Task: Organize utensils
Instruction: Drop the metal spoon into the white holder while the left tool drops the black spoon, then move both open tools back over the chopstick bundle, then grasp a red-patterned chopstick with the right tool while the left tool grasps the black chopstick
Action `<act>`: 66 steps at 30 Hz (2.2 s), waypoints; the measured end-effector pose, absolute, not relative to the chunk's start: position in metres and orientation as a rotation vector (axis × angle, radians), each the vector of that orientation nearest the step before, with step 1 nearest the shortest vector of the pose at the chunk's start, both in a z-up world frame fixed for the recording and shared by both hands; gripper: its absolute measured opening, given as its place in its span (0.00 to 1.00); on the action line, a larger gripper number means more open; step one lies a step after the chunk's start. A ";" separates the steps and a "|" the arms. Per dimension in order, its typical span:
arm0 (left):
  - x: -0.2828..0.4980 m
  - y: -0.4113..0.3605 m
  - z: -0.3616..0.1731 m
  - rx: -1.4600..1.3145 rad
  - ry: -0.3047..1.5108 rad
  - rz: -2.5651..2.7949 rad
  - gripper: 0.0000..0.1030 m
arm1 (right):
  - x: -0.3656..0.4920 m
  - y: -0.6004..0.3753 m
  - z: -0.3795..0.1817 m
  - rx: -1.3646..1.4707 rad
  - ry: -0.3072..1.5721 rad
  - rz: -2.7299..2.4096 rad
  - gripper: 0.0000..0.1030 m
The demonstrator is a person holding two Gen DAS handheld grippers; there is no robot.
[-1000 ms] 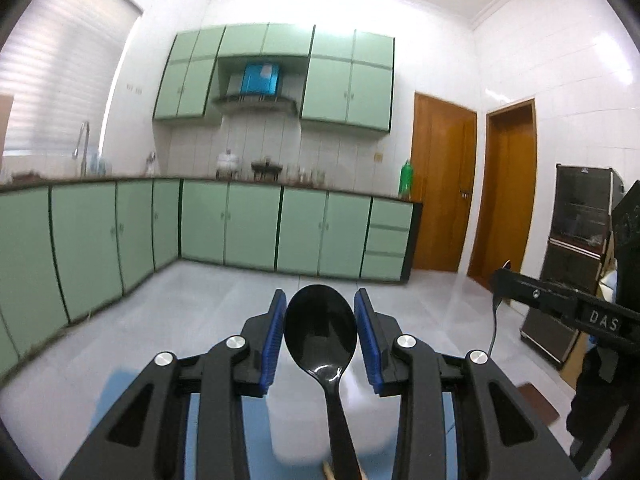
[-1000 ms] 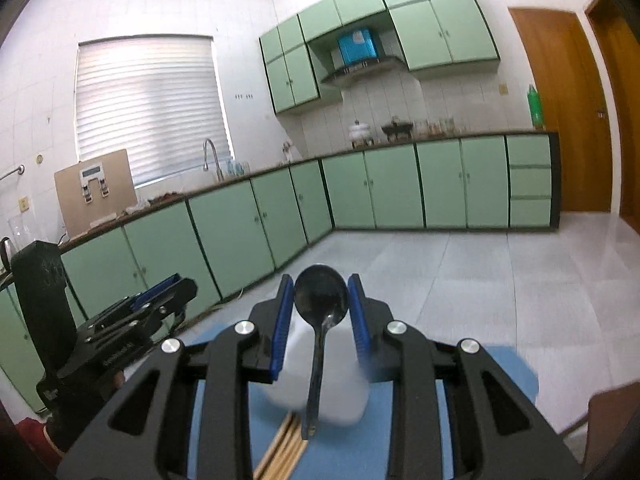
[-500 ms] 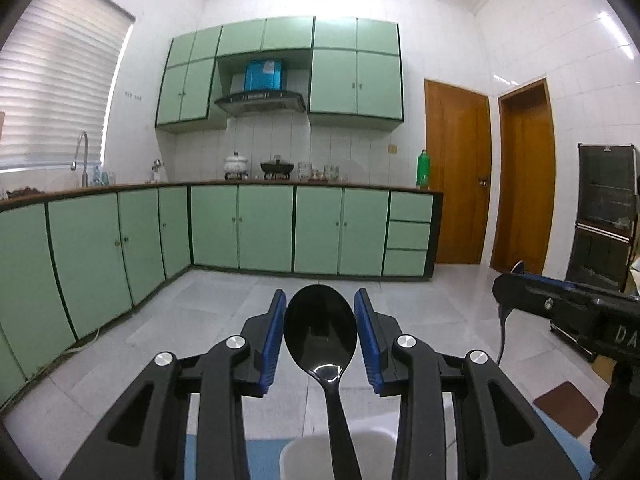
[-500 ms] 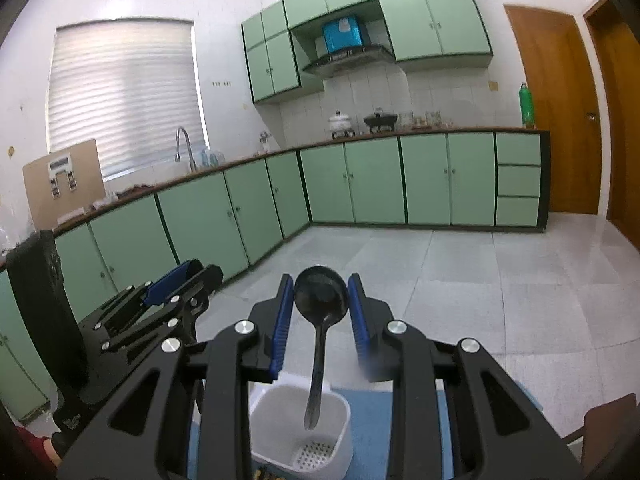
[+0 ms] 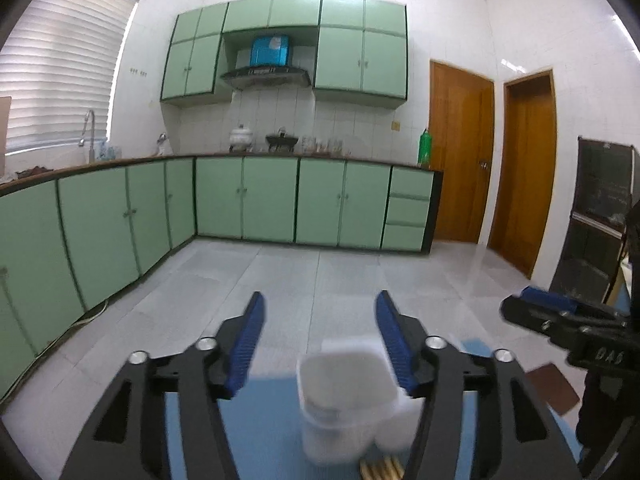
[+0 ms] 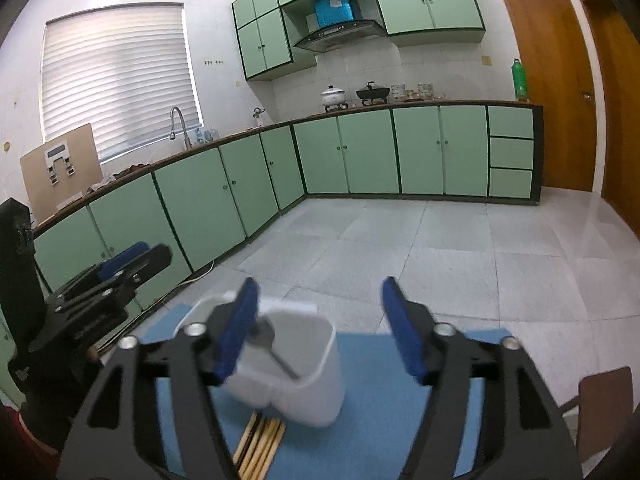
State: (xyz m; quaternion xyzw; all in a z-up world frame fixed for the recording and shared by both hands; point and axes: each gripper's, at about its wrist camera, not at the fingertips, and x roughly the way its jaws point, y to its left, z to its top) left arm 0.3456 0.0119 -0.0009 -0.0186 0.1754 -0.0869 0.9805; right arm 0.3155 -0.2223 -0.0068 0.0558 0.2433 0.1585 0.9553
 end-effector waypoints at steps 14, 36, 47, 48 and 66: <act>0.211 0.005 -0.096 0.002 0.695 -0.135 0.71 | 0.168 -0.209 -0.100 0.080 0.772 0.266 0.87; 0.173 0.016 -0.151 0.001 0.909 -0.072 0.76 | 0.127 -0.156 -0.151 -0.150 0.940 0.271 0.87; 0.170 0.017 -0.149 0.007 0.909 -0.072 0.79 | 0.126 -0.186 -0.146 -0.062 0.921 0.239 0.76; 0.170 0.017 -0.149 0.009 0.909 -0.072 0.79 | 0.124 -0.185 -0.146 -0.053 0.920 0.253 0.73; 0.163 -0.011 -0.145 0.016 0.896 -0.172 0.79 | 0.119 -0.178 -0.147 -0.029 0.916 0.303 0.05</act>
